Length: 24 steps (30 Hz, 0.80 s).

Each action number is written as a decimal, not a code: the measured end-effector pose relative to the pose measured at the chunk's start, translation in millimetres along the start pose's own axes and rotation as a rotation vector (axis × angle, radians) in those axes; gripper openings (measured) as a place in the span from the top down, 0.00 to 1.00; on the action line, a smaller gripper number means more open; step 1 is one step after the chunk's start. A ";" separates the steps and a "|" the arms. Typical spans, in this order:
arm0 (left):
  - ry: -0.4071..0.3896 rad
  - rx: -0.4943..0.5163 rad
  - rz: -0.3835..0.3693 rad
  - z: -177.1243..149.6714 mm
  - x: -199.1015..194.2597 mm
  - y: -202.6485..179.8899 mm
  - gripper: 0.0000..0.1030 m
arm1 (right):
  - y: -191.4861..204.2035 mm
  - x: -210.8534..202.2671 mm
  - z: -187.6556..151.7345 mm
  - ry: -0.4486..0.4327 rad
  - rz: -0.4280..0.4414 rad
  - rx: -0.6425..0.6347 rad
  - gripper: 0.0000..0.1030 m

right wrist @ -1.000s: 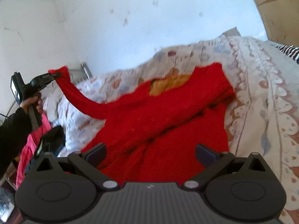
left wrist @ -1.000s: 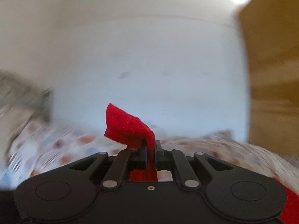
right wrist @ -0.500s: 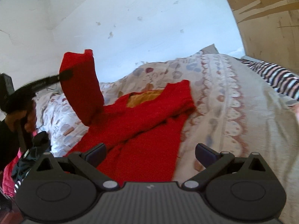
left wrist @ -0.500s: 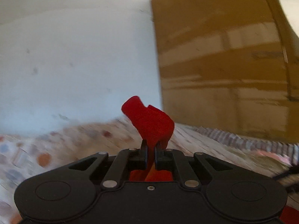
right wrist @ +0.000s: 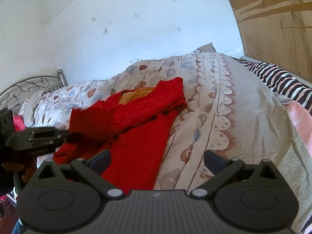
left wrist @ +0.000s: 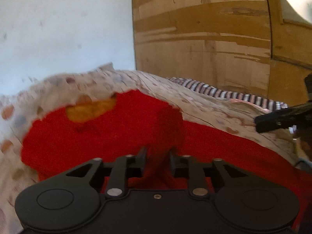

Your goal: Fold small clothes

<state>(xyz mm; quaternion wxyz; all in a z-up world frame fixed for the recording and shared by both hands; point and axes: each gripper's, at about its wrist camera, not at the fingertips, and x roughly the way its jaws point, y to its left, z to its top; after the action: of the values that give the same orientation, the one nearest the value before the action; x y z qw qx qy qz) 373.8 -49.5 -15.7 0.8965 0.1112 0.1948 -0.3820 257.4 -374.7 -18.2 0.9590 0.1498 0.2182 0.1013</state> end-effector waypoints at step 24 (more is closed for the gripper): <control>-0.053 -0.488 0.395 -16.0 -35.6 201.3 0.18 | 93.3 202.3 131.2 0.138 0.314 -0.242 0.06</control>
<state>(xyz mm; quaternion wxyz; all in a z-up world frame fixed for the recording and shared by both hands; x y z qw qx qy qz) 493.6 116.5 -4.4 0.9583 -0.0817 0.2320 -0.1453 483.1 -266.9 47.0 0.9252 0.0584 0.2435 0.2851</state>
